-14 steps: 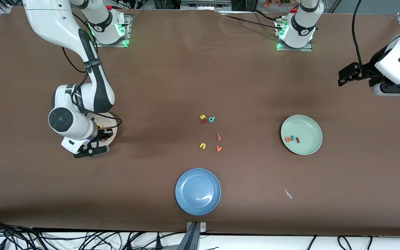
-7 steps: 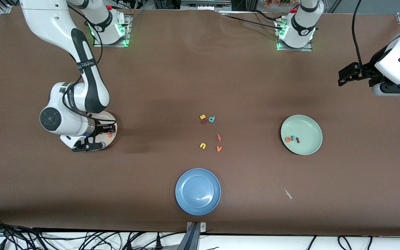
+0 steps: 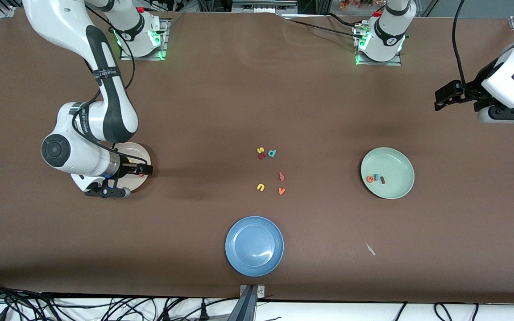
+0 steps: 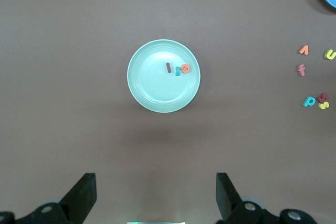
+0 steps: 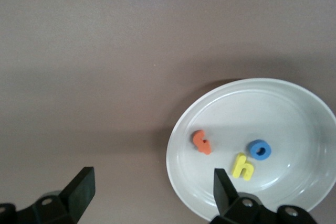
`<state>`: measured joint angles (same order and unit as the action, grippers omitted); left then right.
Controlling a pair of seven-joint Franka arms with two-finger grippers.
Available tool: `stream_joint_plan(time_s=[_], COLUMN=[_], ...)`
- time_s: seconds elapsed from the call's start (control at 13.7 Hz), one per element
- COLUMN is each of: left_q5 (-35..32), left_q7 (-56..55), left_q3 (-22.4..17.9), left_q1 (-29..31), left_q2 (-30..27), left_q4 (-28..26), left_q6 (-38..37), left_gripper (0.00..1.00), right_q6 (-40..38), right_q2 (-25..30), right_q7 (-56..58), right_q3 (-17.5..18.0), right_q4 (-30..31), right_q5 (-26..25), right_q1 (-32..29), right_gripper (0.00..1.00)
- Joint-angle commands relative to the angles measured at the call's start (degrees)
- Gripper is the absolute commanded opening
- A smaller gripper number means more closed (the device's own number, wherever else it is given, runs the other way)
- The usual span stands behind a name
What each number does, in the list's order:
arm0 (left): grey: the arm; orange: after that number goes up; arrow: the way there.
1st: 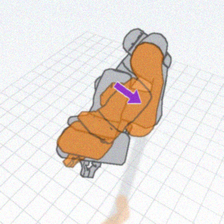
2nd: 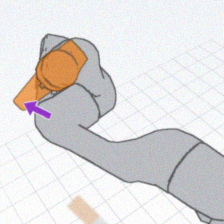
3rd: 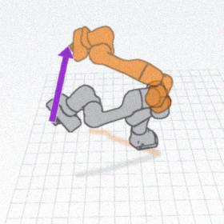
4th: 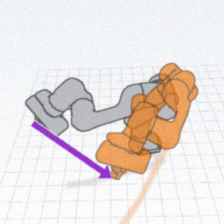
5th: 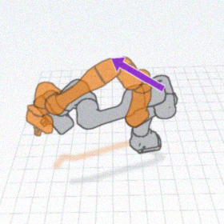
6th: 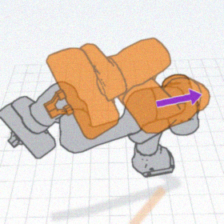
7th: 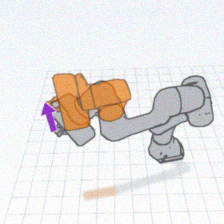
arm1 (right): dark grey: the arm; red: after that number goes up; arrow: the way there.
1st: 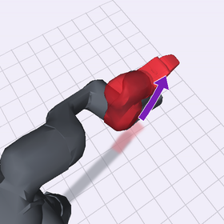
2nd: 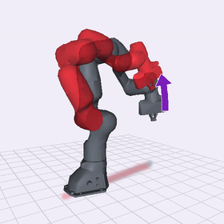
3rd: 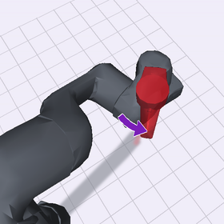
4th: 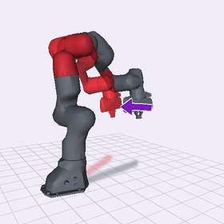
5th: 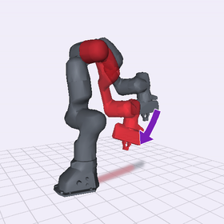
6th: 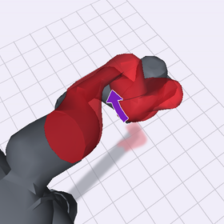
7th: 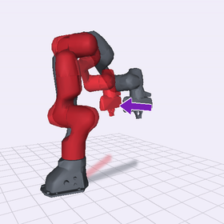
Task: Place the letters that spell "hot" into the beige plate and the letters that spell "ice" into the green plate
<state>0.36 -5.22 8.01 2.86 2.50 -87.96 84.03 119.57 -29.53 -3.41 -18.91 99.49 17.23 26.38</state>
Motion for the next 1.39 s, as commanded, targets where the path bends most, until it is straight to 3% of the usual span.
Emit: stream_joint_plan(time_s=[0.0,0.07,0.15,0.29,0.51,0.73,1.02,1.32], left_q5=[1.8,1.8,1.8,1.8,1.8,1.8,1.8,1.8], left_q7=[0.9,0.9,0.9,0.8,0.9,0.9,0.8,0.9], left_q3=[-0.3,-0.3,-0.3,-0.3,-0.3,-0.3,-0.3,-0.3], left_q1=[0.2,0.2,0.2,0.2,0.2,0.2,0.1,0.2], left_q2=[-0.7,-0.6,-0.7,-0.7,-0.7,-0.7,-0.7,-0.7], left_q4=[0.4,0.4,0.4,0.4,0.4,0.4,0.4,0.4], left_q6=[-1.1,-1.1,-1.1,-1.1,-1.1,-1.1,-1.4,-1.5], left_gripper=[1.00,1.00,1.00,1.00,1.00,1.00,1.00,1.00], right_q6=[-5.9,-7.8,-8.6,-8.4,-5.4,-5.9,-15.0,-27.1], right_q2=[0.4,0.4,0.7,4.0,12.5,21.6,27.0,27.5], right_q7=[-3.4,-6.1,-9.0,-10.3,-9.9,-5.3,-2.9,-2.6], right_q3=[0.0,0.3,2.9,11.8,14.5,20.4,20.4,17.6], right_q4=[-3.6,-5.0,-5.5,-3.7,4.5,10.3,8.0,-1.5], right_q5=[0.7,0.6,0.1,-4.7,-7.7,-12.8,-17.8,-17.9], right_q1=[0.0,-0.1,-2.1,-9.4,-13.6,-21.4,-21.5,-19.9], right_gripper=[1.00,1.00,1.00,1.00,1.00,1.00,1.00,1.00])
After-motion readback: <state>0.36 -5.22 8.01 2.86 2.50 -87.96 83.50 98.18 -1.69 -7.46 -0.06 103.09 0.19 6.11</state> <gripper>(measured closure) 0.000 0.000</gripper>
